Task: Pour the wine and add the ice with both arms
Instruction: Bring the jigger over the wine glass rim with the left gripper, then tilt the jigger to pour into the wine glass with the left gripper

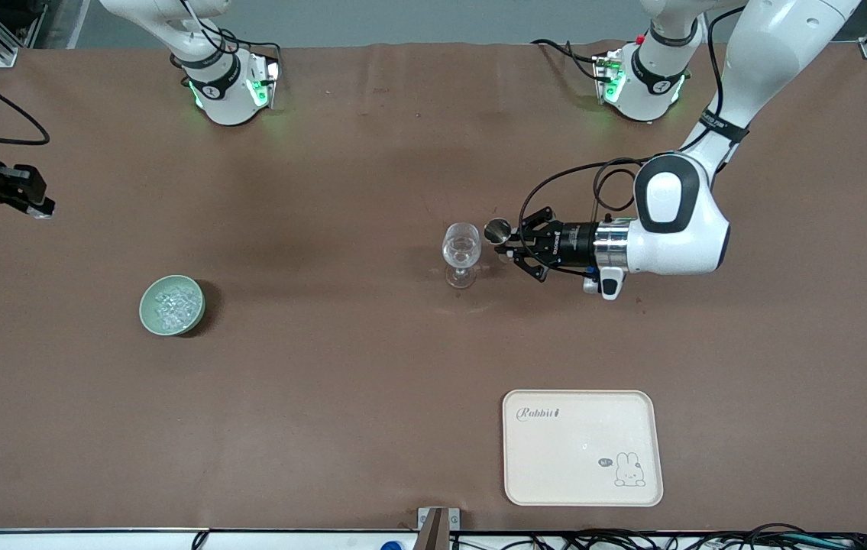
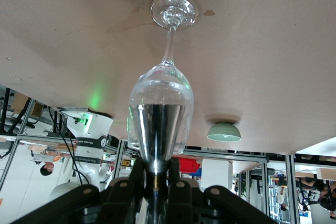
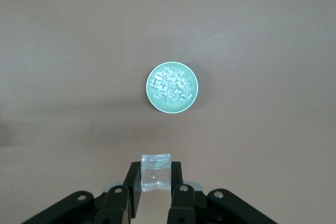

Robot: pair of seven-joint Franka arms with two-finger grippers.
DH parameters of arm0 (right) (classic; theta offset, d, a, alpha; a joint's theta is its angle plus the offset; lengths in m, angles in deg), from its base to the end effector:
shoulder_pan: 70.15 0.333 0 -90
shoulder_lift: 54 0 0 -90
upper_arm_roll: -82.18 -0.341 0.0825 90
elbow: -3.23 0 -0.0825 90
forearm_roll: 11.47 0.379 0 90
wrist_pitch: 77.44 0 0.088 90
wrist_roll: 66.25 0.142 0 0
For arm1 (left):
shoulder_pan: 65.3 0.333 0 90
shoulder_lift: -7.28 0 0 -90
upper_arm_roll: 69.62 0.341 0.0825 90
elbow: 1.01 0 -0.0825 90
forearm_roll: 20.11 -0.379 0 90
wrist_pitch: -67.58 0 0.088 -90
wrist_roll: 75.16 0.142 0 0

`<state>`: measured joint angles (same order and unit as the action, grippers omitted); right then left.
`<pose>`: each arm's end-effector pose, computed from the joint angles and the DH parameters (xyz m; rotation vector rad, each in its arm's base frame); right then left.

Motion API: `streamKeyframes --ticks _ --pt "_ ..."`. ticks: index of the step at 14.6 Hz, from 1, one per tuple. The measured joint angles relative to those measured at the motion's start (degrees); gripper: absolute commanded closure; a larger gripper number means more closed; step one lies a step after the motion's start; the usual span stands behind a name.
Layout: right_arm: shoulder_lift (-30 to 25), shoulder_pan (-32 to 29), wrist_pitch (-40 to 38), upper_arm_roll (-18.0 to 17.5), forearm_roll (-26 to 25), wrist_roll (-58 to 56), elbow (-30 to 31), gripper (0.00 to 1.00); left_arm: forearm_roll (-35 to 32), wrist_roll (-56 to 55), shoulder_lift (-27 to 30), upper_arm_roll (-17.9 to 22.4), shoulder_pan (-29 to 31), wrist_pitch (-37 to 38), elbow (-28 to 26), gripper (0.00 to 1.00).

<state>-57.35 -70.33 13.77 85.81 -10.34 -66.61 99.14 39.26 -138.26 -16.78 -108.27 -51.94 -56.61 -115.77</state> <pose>0.5284 -0.0333 0.5997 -3.1157 0.0946 0.0356 0.5328 -0.2961 0.3093 1.7564 1.5008 -1.1206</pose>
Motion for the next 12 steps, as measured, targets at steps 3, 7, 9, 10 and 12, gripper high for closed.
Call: streamKeyframes --ticks 3,7,9,10,12 --pt "0.00 0.00 0.00 -0.01 0.00 0.00 0.00 0.99 -2.08 -2.41 0.04 0.00 -0.86 -0.67 -0.10 0.99" --pt "0.00 0.00 0.00 -0.01 -0.01 0.00 0.00 0.99 -4.56 -5.35 0.10 -0.01 -2.17 -1.78 -0.11 0.99" --pt "0.00 0.00 0.00 -0.01 -0.01 0.00 0.00 0.99 -4.99 -6.20 0.49 -0.01 -2.65 -1.85 -0.19 0.99" --pt "0.00 0.00 0.00 -0.01 -0.02 0.00 0.00 0.99 -5.54 -6.82 0.78 -0.01 -2.77 -1.85 -0.29 0.99" --pt "0.00 0.00 0.00 -0.01 -0.02 0.00 0.00 0.99 -6.85 -8.19 1.32 -0.01 -3.05 -1.85 -0.54 0.99"
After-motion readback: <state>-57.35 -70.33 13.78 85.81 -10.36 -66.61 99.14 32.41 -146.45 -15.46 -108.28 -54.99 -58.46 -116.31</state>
